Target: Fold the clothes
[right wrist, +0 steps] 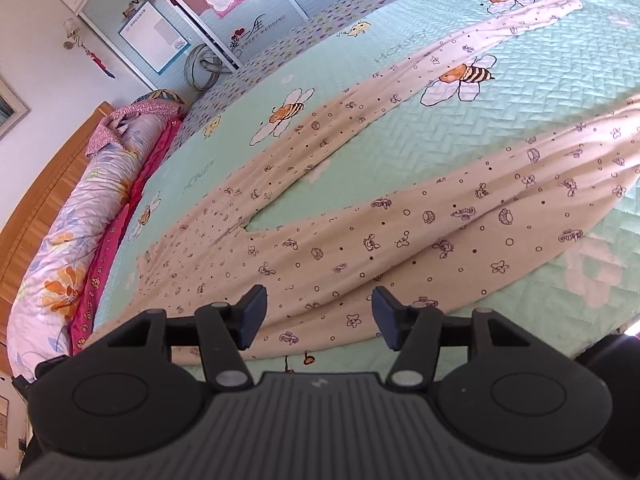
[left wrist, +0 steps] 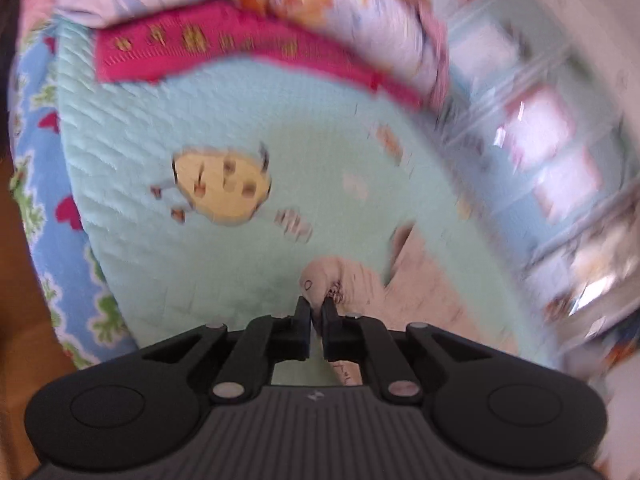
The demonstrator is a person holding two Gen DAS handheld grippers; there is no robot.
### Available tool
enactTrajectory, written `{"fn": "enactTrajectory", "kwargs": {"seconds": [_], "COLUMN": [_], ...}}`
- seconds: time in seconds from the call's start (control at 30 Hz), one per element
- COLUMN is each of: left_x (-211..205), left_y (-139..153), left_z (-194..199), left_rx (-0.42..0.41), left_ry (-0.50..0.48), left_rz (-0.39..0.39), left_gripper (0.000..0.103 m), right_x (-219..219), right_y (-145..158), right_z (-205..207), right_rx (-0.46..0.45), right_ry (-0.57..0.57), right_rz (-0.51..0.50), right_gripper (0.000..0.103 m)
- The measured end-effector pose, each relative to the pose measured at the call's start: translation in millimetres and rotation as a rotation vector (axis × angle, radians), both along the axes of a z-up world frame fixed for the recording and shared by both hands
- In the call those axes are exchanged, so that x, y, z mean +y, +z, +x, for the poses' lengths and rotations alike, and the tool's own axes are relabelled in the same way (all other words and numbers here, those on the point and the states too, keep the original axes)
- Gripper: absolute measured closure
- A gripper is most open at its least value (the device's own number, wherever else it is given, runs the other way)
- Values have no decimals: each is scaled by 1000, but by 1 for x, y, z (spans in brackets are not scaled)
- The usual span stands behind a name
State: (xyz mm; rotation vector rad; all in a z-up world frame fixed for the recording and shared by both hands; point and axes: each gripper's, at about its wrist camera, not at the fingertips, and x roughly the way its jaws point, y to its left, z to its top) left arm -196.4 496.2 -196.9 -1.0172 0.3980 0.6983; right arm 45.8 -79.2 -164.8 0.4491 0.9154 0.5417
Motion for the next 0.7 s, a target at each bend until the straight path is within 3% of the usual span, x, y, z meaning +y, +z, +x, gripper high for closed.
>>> {"fn": "enactTrajectory", "kwargs": {"seconds": [0.07, 0.17, 0.37, 0.53, 0.7], "left_x": [2, -1, -12, -24, -42], "left_y": [-15, -27, -17, -16, -5], "left_z": [6, -8, -28, -33, -25], "left_rx": [56, 10, -31, -7, 3], "left_ry": [-26, 15, 53, 51, 5], "left_rz": [-33, -77, -87, -99, -80], "left_gripper": [97, 95, 67, 67, 67], "right_x": [-5, -23, -113, -202, -272], "right_y": [-2, -3, -12, -30, -40], "right_z": [1, 1, 5, 13, 26], "right_rx": [10, 10, 4, 9, -33], "right_ry": [-9, -51, -312, -591, -753], "right_rz": [12, 11, -5, 17, 59], "right_gripper": [43, 43, 43, 43, 43]}}
